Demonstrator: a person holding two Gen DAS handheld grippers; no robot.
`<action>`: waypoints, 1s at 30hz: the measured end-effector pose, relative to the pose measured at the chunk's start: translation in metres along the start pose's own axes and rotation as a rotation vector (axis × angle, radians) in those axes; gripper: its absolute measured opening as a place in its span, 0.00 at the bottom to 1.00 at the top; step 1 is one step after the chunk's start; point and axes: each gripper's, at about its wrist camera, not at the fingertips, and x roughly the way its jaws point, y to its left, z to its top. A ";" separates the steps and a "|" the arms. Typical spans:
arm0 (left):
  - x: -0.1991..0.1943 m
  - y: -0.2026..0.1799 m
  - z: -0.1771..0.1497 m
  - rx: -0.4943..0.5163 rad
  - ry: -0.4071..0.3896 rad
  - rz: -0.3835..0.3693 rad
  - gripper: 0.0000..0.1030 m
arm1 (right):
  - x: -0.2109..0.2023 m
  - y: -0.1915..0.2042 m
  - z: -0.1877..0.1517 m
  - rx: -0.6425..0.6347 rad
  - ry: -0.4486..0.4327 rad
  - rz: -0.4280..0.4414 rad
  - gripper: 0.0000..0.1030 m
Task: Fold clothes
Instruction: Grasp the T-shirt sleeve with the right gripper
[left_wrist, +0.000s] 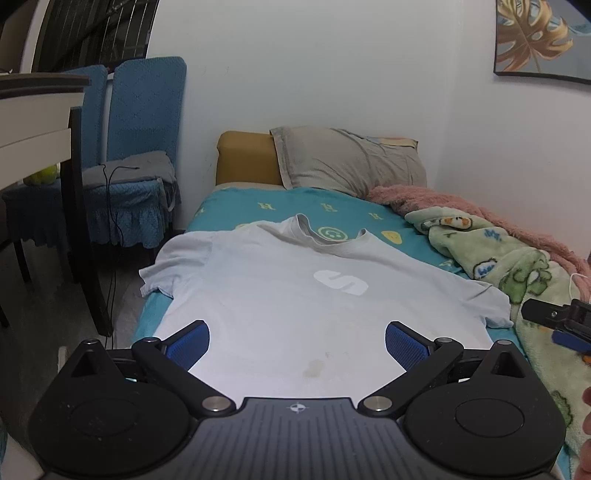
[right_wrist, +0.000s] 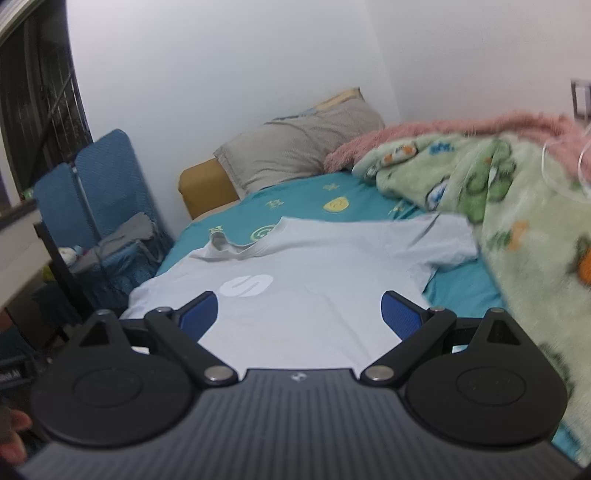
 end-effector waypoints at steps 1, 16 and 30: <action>0.000 0.000 -0.001 -0.002 0.006 -0.003 1.00 | 0.005 -0.009 0.001 0.060 0.022 0.023 0.94; 0.035 0.012 -0.021 -0.048 0.110 -0.001 1.00 | 0.148 -0.173 0.005 0.815 0.107 -0.038 0.94; 0.118 0.022 -0.038 -0.062 0.267 0.017 0.99 | 0.226 -0.203 0.026 0.592 0.038 -0.108 0.96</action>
